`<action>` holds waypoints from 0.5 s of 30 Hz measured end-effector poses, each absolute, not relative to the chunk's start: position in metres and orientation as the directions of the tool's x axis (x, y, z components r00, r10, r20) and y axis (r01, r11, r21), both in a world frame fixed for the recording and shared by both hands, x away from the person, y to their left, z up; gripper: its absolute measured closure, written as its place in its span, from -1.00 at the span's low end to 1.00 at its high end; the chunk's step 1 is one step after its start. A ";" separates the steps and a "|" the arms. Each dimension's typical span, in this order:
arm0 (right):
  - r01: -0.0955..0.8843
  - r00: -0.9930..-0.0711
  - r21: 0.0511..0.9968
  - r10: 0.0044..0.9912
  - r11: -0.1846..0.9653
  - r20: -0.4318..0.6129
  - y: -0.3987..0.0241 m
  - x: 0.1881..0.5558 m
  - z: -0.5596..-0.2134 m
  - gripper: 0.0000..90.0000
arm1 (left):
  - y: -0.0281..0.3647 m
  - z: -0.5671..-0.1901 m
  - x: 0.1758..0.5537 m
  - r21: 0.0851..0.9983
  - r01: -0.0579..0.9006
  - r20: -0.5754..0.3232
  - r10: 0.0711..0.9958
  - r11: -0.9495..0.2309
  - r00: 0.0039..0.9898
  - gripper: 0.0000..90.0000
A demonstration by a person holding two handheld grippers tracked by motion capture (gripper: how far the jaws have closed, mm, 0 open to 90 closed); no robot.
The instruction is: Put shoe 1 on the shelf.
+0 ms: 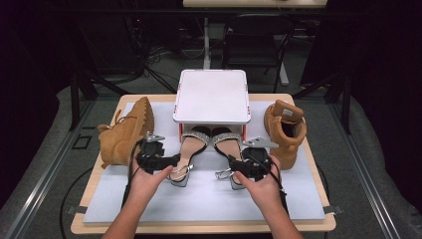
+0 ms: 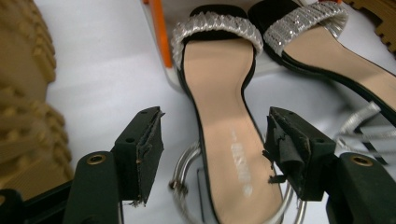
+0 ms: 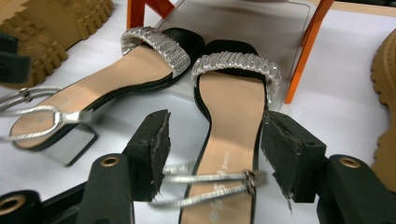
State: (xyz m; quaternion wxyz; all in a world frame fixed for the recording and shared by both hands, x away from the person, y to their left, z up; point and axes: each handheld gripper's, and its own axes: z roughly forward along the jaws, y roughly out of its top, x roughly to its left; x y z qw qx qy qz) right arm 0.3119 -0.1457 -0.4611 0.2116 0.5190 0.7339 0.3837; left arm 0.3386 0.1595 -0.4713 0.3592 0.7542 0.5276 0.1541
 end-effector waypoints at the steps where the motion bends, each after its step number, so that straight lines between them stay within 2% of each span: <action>1: 0.594 -0.379 0.786 0.922 0.174 0.083 -0.149 0.308 -0.460 -0.07 | 0.164 -0.472 0.335 0.707 0.683 -0.151 0.904 -0.183 0.399 -0.19; 6: 0.581 -0.391 0.792 0.918 0.188 0.069 -0.161 0.291 -0.463 -0.08 | 0.179 -0.478 0.318 0.705 0.681 -0.154 0.894 -0.199 0.421 -0.19; 15: 0.607 -0.391 0.770 0.918 0.197 0.073 -0.181 0.267 -0.488 -0.07 | 0.194 -0.492 0.291 0.706 0.678 -0.179 0.873 -0.207 0.453 -0.17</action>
